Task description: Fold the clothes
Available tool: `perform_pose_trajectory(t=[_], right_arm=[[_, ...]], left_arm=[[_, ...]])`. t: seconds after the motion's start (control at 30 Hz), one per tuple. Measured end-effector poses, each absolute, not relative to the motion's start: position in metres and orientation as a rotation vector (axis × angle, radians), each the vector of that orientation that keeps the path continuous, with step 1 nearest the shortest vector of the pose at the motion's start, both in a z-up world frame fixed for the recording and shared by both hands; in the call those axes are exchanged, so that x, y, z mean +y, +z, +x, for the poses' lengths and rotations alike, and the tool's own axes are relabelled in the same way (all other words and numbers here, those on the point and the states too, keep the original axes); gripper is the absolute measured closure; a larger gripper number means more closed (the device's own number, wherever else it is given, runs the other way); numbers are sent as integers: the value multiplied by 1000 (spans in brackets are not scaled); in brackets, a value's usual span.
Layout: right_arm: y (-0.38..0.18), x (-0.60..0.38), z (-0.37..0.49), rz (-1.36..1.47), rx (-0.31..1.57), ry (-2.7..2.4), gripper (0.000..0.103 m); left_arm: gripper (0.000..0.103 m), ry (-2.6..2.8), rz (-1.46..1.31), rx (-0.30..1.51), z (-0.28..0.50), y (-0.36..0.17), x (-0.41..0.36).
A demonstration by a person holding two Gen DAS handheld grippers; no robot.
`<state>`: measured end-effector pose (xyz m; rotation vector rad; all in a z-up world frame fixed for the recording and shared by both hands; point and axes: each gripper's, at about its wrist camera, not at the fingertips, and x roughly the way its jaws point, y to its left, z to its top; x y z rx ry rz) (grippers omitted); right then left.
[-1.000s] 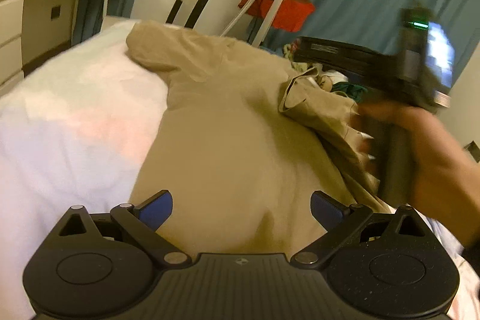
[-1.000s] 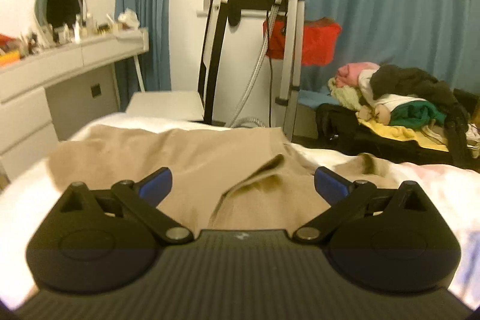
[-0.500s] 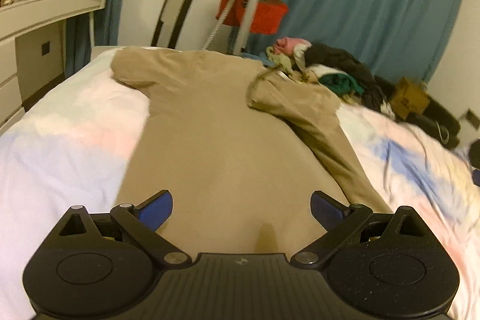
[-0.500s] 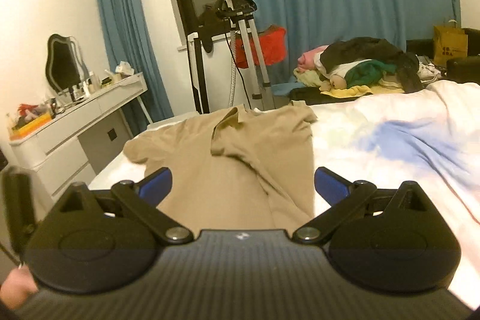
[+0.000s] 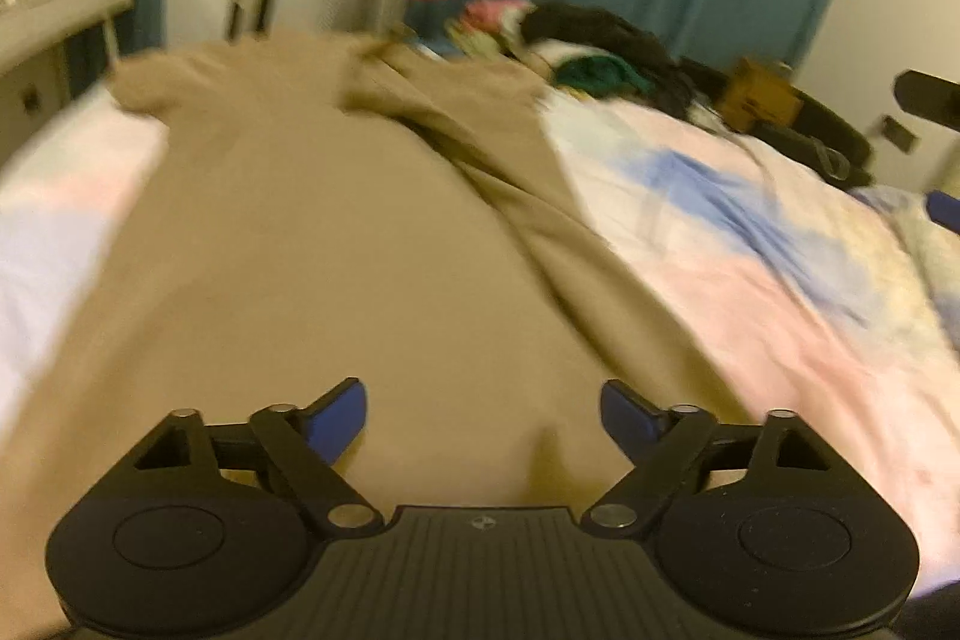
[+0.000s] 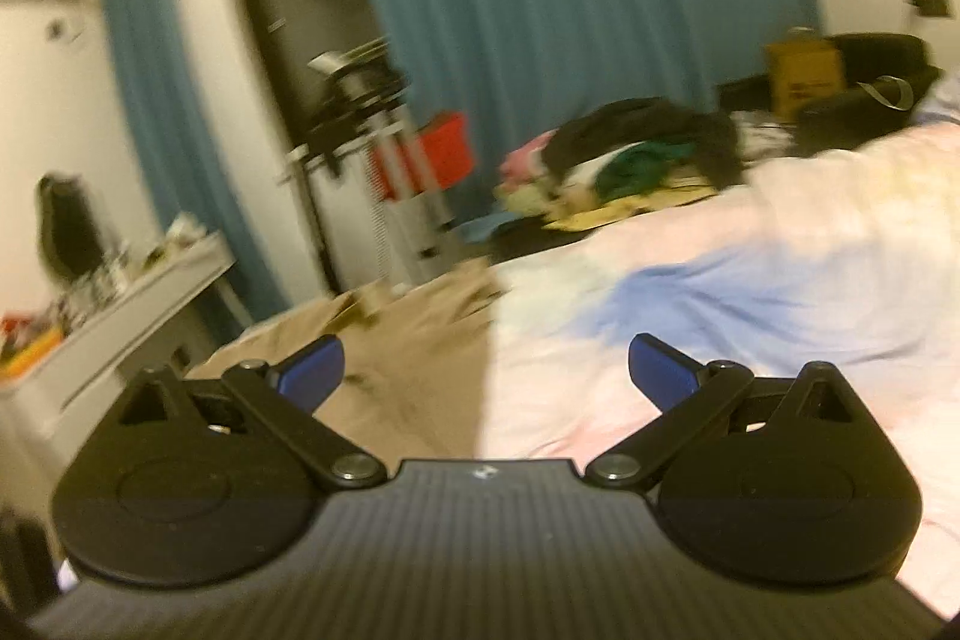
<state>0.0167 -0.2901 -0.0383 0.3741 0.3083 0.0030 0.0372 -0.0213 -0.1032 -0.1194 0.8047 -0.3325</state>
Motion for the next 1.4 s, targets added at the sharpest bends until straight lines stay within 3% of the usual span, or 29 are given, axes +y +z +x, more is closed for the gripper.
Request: perform_pose_trajectory(t=[0.17, 0.27, 0.37, 0.57, 0.63, 0.7, 0.73, 1.1, 1.4], right_arm=[[-48, -340, 11, 511, 280, -91, 0], [-58, -358, 13, 576, 291, -127, 0], [-65, -369, 15, 612, 296, -138, 0], [-75, -379, 20, 666, 322, -123, 0], [-78, -379, 22, 670, 332, -120, 0], [-80, -379, 24, 674, 340, -116, 0], [-80, -380, 24, 678, 342, -115, 0], [-83, -368, 31, 685, 392, -84, 0], [-84, -326, 45, 598, 484, 30, 0]], left_arm=[[36, -508, -152, 869, 19, -104, -80], [38, -614, -156, 890, 10, -110, -116], [49, -695, -135, 918, 4, -124, -150], [49, -720, 49, 945, 0, -163, -188], [60, -721, 147, 886, -8, -169, -195], [95, -712, 194, 857, -15, -170, -195], [98, -709, 191, 855, -16, -168, -191], [99, -678, -233, 831, -31, -87, -42], [99, -437, -567, 1034, -36, -108, 79]])
